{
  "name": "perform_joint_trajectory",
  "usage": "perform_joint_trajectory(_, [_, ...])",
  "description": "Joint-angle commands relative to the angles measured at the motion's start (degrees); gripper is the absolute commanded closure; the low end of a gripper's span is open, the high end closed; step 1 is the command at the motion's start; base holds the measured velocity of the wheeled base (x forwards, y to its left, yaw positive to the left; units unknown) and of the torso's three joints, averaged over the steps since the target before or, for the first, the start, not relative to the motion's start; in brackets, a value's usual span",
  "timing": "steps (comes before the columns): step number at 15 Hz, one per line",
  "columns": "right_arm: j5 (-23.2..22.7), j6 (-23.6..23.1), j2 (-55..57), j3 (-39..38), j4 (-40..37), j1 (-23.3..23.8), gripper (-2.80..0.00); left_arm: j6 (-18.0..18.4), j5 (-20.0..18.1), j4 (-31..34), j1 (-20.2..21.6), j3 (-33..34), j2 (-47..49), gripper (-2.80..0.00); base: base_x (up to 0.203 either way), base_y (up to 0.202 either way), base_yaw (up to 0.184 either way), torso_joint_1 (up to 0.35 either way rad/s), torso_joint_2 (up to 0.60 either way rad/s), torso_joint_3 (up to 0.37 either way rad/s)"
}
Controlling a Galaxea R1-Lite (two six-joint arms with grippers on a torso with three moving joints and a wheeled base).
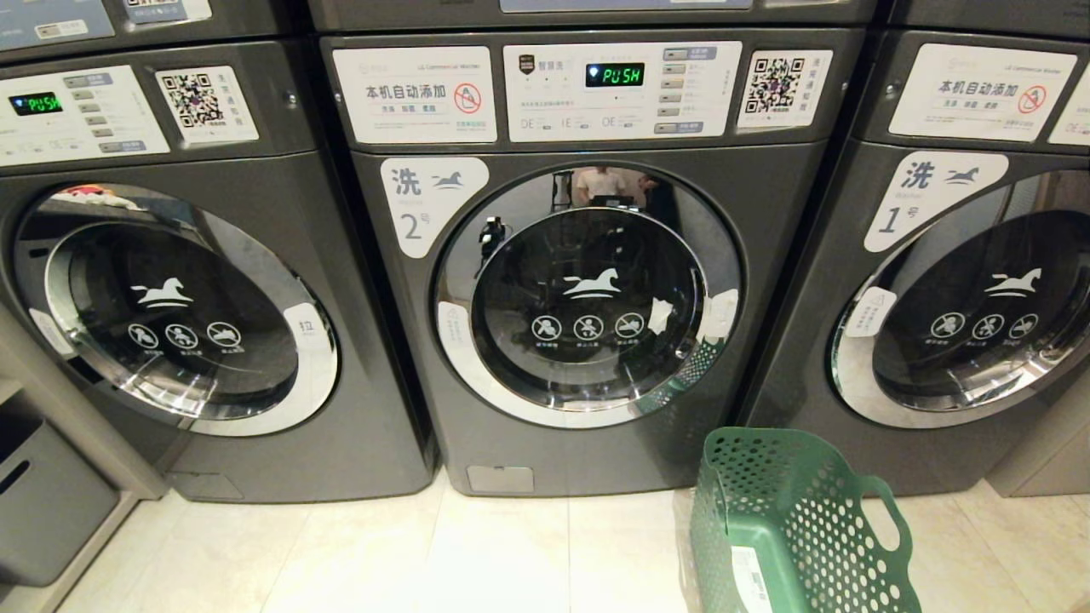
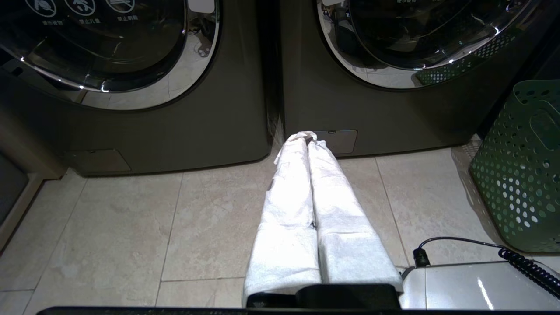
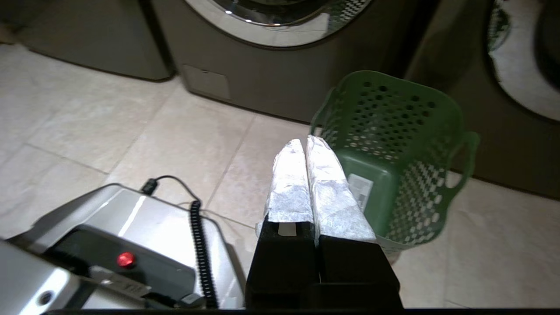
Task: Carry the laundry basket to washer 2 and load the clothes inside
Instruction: Press the washing machine switch
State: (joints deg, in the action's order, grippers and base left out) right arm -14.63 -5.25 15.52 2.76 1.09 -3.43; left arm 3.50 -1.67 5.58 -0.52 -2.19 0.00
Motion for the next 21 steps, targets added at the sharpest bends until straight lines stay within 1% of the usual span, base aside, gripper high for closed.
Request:
perform_joint_trajectory(1, [8.1,-1.0,0.0,-1.7,3.2,-0.8,0.0,0.1,-0.1,0.2,0.0,0.0,0.1,0.0,0.0,0.0,0.0,0.0,0.0,0.0])
perform_joint_trajectory(2, [11.1,-0.8,0.0,-2.6,7.0,-0.8,0.0,0.3,-0.3,0.3,0.0,-0.1,0.1,0.0,0.0,0.0,0.0,0.0,0.0,0.0])
perform_joint_trajectory(3, [13.1,-0.5,0.0,-2.7,6.9,-0.8,0.0,0.3,-0.4,0.3,0.0,-0.1,0.1,0.0,0.0,0.0,0.0,0.0,0.0,0.0])
perform_joint_trajectory(5, [14.6,1.4,0.0,-2.8,0.8,-0.8,0.0,0.3,-0.4,0.2,0.0,0.0,0.1,0.0,0.0,0.0,0.0,0.0,0.0,0.0])
perform_joint_trajectory(7, [14.0,1.7,0.1,-2.4,-2.0,-0.9,0.0,0.3,-0.4,0.0,0.0,0.1,0.0,0.0,0.0,0.0,0.0,0.0,0.0,0.0])
perform_joint_trajectory(8, [13.4,1.6,0.3,-2.0,-2.9,-2.5,0.0,0.2,-0.3,-0.2,0.0,0.1,0.0,0.0,0.0,0.0,0.0,0.0,0.0,0.0])
perform_joint_trajectory(11, [13.2,2.0,0.2,-1.8,-3.6,-11.3,0.0,-0.8,0.2,-0.4,0.0,0.1,0.0,0.0,0.0,0.0,0.0,0.0,0.0,0.0])
perform_joint_trajectory(12, [13.2,2.2,0.1,-1.8,-3.7,-12.2,0.0,-0.9,0.2,-0.3,0.0,0.1,0.0,0.0,0.0,0.0,0.0,0.0,0.0,0.0])
perform_joint_trajectory(14, [15.0,1.9,0.3,-1.6,-4.1,-10.4,0.0,-0.9,0.2,-0.3,0.0,0.1,0.0,0.0,0.0,0.0,0.0,0.0,0.0,0.0])
perform_joint_trajectory(16, [15.3,1.6,1.1,-0.8,-6.3,-6.0,0.0,-0.7,0.0,0.3,0.0,-0.1,0.1,0.0,0.0,0.0,0.0,0.0,0.0,0.0])
perform_joint_trajectory(19, [15.2,1.1,0.9,-0.5,-7.1,2.1,0.0,-0.7,-0.1,0.3,0.0,-0.1,0.1,0.0,0.0,0.0,0.0,0.0,0.0,0.0])
perform_joint_trajectory(21, [15.1,1.1,-5.0,-0.4,-7.1,3.0,0.0,-0.7,-0.1,0.3,0.0,-0.1,0.1,0.0,0.0,0.0,0.0,0.0,0.0,0.0])
